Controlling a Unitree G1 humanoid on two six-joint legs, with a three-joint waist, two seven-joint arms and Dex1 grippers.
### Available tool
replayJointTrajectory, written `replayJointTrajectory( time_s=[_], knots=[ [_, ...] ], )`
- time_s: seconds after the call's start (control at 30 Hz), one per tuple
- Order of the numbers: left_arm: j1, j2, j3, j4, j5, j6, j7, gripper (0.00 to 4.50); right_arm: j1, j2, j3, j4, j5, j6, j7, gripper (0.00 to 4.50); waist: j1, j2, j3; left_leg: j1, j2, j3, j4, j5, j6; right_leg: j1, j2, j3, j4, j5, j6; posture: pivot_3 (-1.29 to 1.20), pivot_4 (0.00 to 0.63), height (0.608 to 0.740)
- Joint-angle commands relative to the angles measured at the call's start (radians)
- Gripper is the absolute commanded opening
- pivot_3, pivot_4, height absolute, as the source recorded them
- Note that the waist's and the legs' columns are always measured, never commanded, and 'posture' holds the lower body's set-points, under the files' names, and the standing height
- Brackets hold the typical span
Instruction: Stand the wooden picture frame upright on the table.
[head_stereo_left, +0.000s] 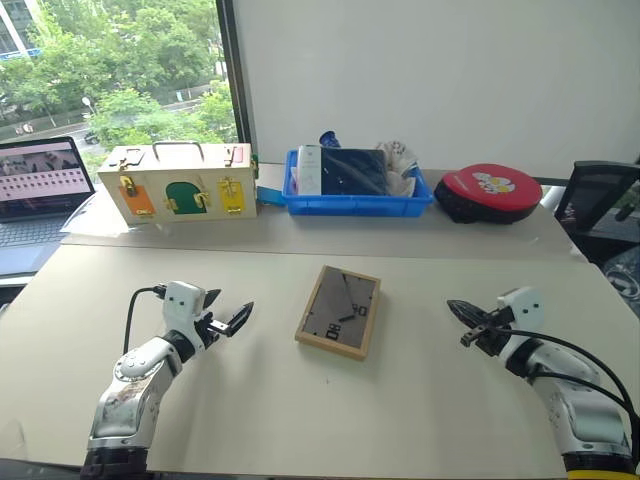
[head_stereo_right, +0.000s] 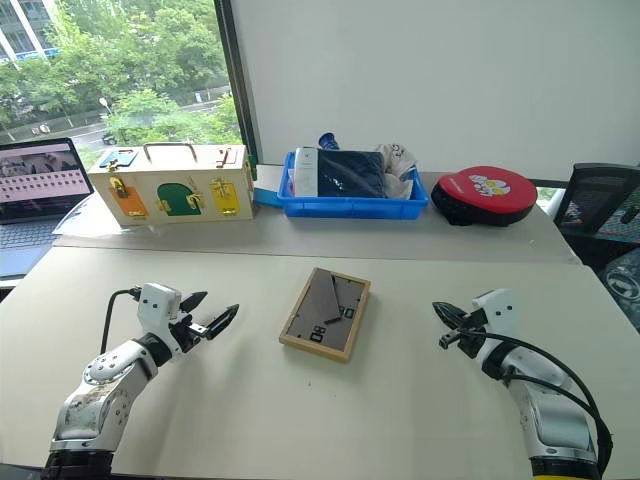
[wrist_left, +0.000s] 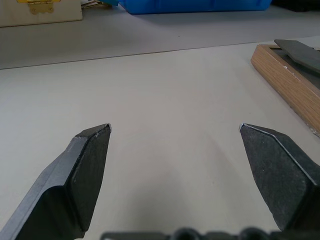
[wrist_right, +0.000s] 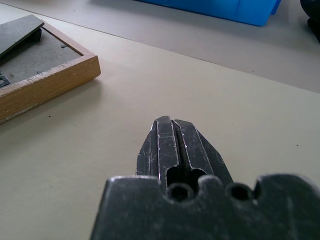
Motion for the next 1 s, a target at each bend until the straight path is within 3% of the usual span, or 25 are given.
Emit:
replayJointTrajectory(
  time_s=[0.03, 0.13, 0.23, 0.37, 0.6, 0.67, 0.83, 1.0],
  knots=[
    [-0.069, 0.045, -0.003, -0.009, -0.037, 0.021, -0.066, 4.43, -0.011, -0.066, -0.027, -0.04, 0.029, -0.002, 0.059, 0.03, 0.0, 0.0, 0.0, 0.0, 0.0, 0.0, 0.0, 0.0, 0.0, 0.0, 0.0, 0.0, 0.0, 0.0, 0.0, 0.0, 0.15, 0.725],
    [-0.218, 0.184, -0.025, -0.01, -0.121, 0.116, -0.267, 4.43, -0.029, -0.254, -0.035, -0.192, 0.129, 0.156, 0.233, 0.03, 0.008, 0.004, 0.004, -0.004, 0.0, 0.0, 0.002, 0.001, 0.0, -0.003, 0.0, -0.001, 0.002, 0.0, 0.001, 0.0, 0.15, 0.725],
    [-0.305, 0.277, -0.089, 0.026, -0.108, 0.118, -0.403, 4.43, -0.032, -0.394, 0.024, -0.283, 0.133, 0.232, 0.319, 0.03, 0.002, 0.004, 0.002, -0.002, 0.0, 0.0, 0.001, 0.001, 0.0, -0.001, 0.0, -0.001, -0.001, 0.0, 0.001, 0.0, 0.15, 0.725],
    [-0.474, 0.346, -0.23, 0.18, 0.002, 0.045, -0.556, 3.48, -0.172, -0.451, 0.116, -0.304, 0.136, 0.362, 0.312, 0.0, -0.013, 0.004, 0.002, 0.0, 0.0, 0.0, -0.002, -0.001, 0.0, 0.0, 0.0, 0.0, -0.001, -0.001, 0.0, 0.0, 0.15, 0.725],
    [-0.609, 0.27, -0.365, 0.442, 0.151, -0.1, -0.604, 0.82, -0.258, -0.419, 0.288, -0.162, -0.069, 0.305, 0.244, 0.0, -0.01, 0.004, 0.002, -0.005, 0.0, -0.001, 0.001, -0.001, 0.002, -0.003, 0.0, -0.001, -0.001, -0.002, 0.0, 0.0, 0.15, 0.725],
    [-0.626, 0.203, -0.429, 0.517, 0.222, -0.14, -0.574, 0.11, -0.316, -0.339, 0.349, -0.055, -0.114, 0.258, 0.226, 0.0, -0.003, 0.004, 0.002, -0.007, 0.0, -0.001, 0.002, -0.001, 0.002, -0.004, 0.0, -0.002, -0.001, -0.002, 0.0, 0.0, 0.15, 0.725],
    [-0.638, 0.048, -0.438, 0.634, 0.23, -0.046, -0.524, 0.04, -0.44, -0.218, 0.45, 0.119, -0.204, 0.194, 0.234, 0.0, 0.0, 0.004, 0.002, -0.01, 0.0, -0.001, 0.005, -0.001, 0.002, -0.007, 0.0, -0.002, 0.001, -0.001, 0.0, 0.0, 0.15, 0.725],
    [-0.573, 0.029, -0.492, 0.502, 0.236, 0.043, -0.587, 0.04, -0.48, -0.143, 0.521, 0.163, -0.228, 0.202, 0.288, 0.0, 0.004, 0.005, 0.002, -0.011, 0.0, -0.003, 0.004, -0.001, 0.002, -0.008, 0.0, -0.003, 0.002, -0.001, 0.0, 0.0, 0.15, 0.725]
  ],
)
